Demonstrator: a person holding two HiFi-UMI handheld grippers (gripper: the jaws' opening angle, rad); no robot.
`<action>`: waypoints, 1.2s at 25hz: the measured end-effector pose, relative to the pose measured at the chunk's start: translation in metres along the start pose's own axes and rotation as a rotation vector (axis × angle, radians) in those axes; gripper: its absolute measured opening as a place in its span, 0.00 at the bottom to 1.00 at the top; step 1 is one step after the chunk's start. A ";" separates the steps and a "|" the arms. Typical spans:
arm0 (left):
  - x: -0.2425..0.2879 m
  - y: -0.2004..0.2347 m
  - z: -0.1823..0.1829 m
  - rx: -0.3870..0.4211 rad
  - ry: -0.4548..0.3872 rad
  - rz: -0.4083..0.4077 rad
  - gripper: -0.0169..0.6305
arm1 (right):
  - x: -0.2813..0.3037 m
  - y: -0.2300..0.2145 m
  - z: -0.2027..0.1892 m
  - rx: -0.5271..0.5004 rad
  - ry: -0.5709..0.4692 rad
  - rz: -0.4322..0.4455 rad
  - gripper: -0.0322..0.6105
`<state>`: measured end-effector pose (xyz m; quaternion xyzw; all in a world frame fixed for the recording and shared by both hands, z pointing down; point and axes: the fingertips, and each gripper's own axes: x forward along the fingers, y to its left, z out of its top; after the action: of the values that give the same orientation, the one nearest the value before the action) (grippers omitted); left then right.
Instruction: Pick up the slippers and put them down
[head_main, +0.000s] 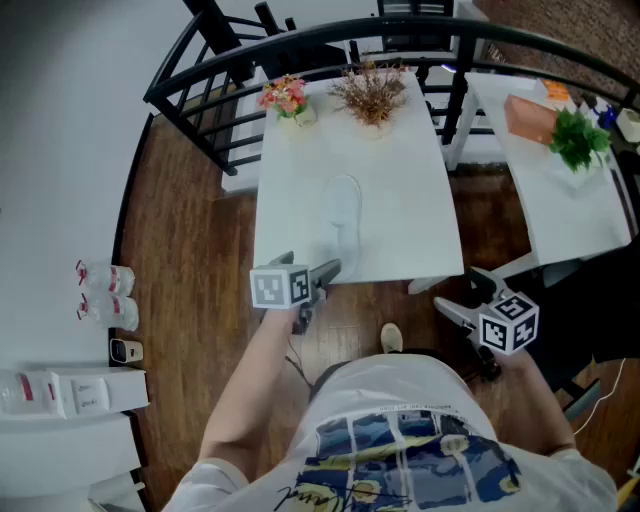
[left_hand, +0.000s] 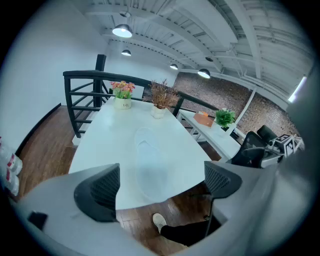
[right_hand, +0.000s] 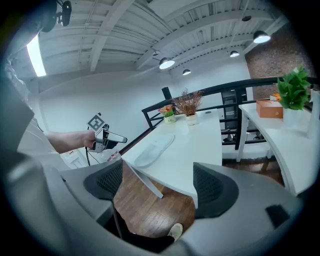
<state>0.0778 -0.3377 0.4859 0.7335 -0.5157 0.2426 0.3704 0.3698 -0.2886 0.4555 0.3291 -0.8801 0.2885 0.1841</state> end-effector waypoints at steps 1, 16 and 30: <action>0.014 0.001 0.006 -0.003 0.015 0.006 0.85 | 0.000 -0.007 0.002 0.000 0.003 -0.001 0.76; 0.183 0.039 0.026 0.014 0.311 0.196 0.90 | -0.036 -0.075 0.002 0.090 -0.009 -0.060 0.80; 0.214 0.035 0.008 0.063 0.432 0.249 0.74 | -0.064 -0.112 -0.013 0.181 -0.021 -0.111 0.80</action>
<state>0.1194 -0.4743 0.6492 0.6067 -0.5029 0.4534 0.4165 0.4944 -0.3194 0.4756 0.3955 -0.8327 0.3528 0.1603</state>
